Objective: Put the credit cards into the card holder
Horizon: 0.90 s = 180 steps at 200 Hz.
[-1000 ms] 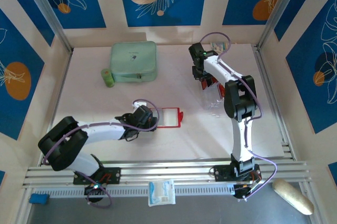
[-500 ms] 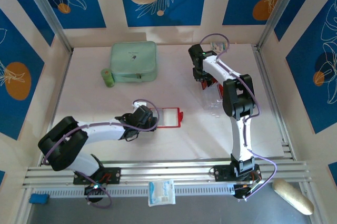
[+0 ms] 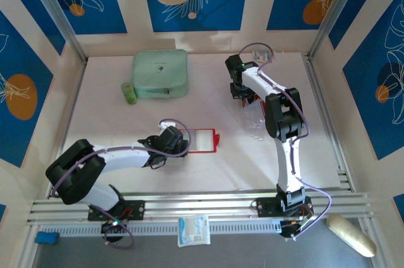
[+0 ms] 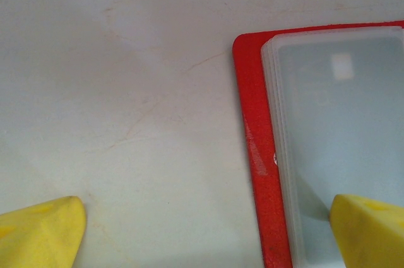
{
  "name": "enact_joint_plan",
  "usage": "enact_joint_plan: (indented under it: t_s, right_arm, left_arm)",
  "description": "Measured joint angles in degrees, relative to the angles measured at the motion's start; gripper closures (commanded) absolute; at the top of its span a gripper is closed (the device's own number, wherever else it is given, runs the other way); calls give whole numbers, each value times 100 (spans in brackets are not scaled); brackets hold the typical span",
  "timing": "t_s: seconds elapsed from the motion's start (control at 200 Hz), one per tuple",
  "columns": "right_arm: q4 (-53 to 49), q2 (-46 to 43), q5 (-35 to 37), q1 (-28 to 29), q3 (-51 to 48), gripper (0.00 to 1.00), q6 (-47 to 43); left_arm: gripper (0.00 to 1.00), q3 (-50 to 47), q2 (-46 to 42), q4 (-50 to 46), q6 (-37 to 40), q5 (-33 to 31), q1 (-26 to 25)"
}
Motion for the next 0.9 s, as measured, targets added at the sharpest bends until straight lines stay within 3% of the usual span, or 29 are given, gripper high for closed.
enact_joint_plan:
  t_s: [0.71,0.9]
  right_arm:
    - [-13,-11,-308,-98,37,84,-59]
    - [-26,-11,-426,-142,76,93,-59]
  left_arm:
    - [2,0,0,0,0,0,0]
    - [2,0,0,-2,0,0,0]
